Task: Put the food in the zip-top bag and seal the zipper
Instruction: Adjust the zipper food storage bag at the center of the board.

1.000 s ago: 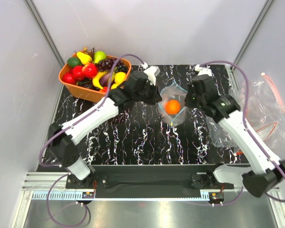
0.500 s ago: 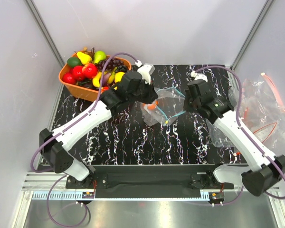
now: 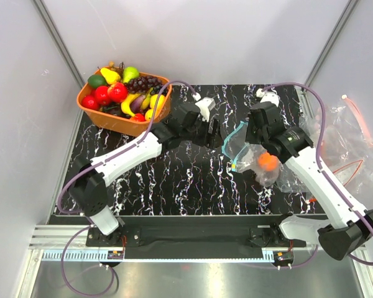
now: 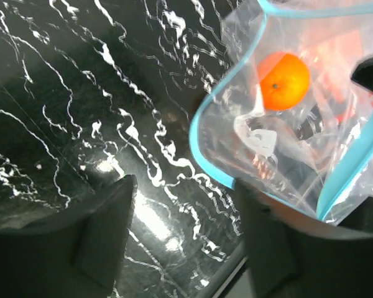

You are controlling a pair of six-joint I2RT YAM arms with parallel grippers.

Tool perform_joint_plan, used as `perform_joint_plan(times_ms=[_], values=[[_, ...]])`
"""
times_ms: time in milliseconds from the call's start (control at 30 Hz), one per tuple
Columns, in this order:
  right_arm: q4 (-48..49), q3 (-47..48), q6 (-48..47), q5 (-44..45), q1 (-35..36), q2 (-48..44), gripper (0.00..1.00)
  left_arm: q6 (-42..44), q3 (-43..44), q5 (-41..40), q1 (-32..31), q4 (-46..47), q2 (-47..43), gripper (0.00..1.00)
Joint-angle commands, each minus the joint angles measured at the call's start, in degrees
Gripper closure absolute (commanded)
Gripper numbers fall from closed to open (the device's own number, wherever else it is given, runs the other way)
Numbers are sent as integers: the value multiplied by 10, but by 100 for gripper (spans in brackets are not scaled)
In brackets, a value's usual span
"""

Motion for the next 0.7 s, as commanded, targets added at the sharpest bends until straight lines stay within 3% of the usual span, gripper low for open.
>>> perform_joint_plan(times_ms=[0, 33, 133, 367, 467, 667], values=[[10, -15, -4, 23, 0, 16, 100, 9, -5, -36, 3, 25, -33, 17], [12, -19, -4, 23, 0, 18, 100, 12, -3, -48, 6, 16, -39, 7], [16, -28, -5, 25, 0, 24, 100, 20, 9, -71, 31, -16, -62, 1], [25, -30, -14, 22, 0, 23, 100, 12, -9, -100, 150, -50, -140, 1], [11, -14, -19, 44, 0, 24, 100, 19, -10, -148, 197, -64, -160, 1], [6, 4, -33, 52, 0, 21, 100, 7, 24, -204, 326, -119, -138, 1]])
